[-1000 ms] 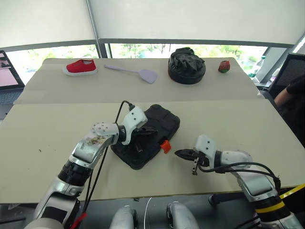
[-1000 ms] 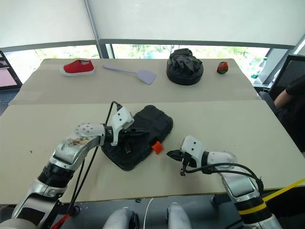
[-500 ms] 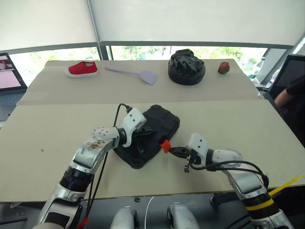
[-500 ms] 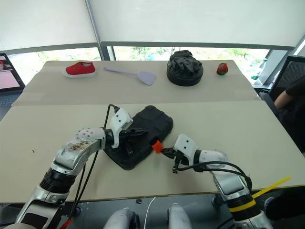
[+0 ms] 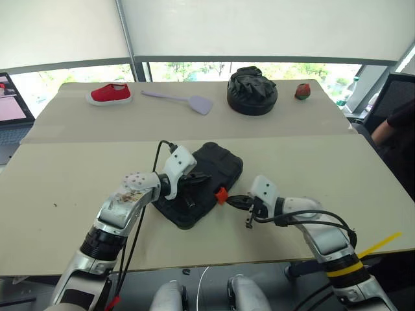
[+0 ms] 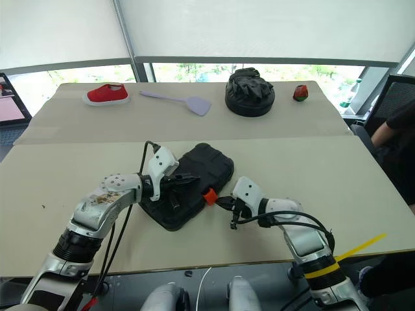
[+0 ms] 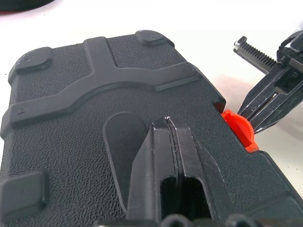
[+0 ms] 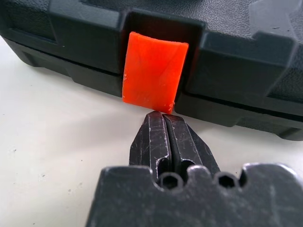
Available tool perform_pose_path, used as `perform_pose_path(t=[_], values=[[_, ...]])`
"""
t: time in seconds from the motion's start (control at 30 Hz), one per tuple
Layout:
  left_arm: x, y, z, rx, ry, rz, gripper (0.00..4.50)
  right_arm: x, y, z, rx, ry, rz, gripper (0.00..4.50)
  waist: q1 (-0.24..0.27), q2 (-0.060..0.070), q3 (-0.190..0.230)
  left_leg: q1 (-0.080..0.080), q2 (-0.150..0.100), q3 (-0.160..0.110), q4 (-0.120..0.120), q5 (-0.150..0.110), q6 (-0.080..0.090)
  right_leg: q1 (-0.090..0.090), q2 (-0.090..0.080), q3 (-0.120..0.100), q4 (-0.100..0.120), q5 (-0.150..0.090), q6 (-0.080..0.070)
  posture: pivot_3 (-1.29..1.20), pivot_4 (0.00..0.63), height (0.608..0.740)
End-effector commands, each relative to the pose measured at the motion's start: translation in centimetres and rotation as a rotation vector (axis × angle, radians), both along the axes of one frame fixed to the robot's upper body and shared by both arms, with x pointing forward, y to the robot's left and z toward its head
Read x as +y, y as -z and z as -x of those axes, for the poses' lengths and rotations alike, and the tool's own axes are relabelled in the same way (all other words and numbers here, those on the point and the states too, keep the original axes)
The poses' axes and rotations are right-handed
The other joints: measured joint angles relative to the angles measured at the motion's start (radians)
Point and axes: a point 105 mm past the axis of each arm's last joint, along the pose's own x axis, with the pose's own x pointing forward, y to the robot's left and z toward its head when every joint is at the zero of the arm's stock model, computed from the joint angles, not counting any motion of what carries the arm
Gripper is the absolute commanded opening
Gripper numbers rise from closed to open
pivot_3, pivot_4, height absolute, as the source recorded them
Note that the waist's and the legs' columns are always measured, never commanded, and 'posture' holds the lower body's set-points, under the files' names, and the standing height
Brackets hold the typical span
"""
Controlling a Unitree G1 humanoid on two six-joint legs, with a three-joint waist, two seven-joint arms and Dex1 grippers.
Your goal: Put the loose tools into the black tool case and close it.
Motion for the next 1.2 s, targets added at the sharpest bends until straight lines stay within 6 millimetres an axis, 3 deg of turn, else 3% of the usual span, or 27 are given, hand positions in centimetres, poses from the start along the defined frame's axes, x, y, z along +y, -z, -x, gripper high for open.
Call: perform_pose_path(t=[0.03,0.2,0.5,0.8,0.97,1.2], values=[[0.7,4.2,0.4,0.158,-0.038,-0.079,0.02,2.2,-2.7,-0.9,-0.111,-0.050,-0.067,0.11,-0.001,0.000,0.000,0.000,0.001,0.000,0.000,0.000,0.000,0.000,0.001,0.000,0.000,0.000,0.000,0.00,0.150,0.740],[0.3,4.4,0.6,0.174,-0.028,-0.077,0.02,1.9,-2.6,-1.3,-0.117,-0.041,-0.061,0.11,0.000,0.000,0.000,0.000,0.001,0.000,0.000,0.000,0.000,0.000,0.001,0.000,0.000,0.000,-0.001,0.00,0.150,0.740],[0.6,4.5,0.6,0.184,-0.031,-0.085,0.02,-1.1,-2.0,1.6,-0.018,-0.075,-0.004,0.11,0.005,0.001,-0.001,-0.001,0.001,0.000,0.000,0.000,0.000,0.000,0.001,0.000,-0.001,0.000,-0.001,0.00,0.150,0.740],[0.7,4.6,0.7,0.191,-0.024,-0.097,0.02,0.6,-2.0,0.4,-0.055,-0.063,-0.040,0.11,0.004,0.001,-0.002,0.000,0.001,0.000,-0.001,0.000,0.000,0.000,0.002,0.000,-0.001,0.000,-0.001,0.00,0.150,0.740],[1.1,4.9,1.1,0.215,-0.024,-0.110,0.02,1.5,-3.1,-0.6,-0.091,-0.054,-0.087,0.11,-0.004,0.000,-0.003,0.002,0.002,0.000,-0.001,0.000,0.000,0.001,0.003,0.002,0.000,0.000,-0.001,0.00,0.150,0.740],[1.5,5.9,1.6,0.291,-0.034,-0.142,0.02,2.8,-2.6,-0.9,-0.067,-0.060,-0.132,0.11,-0.017,-0.001,-0.004,0.009,0.005,-0.001,-0.003,0.000,0.000,0.004,0.008,0.003,0.002,-0.002,-0.007,0.00,0.150,0.740]])
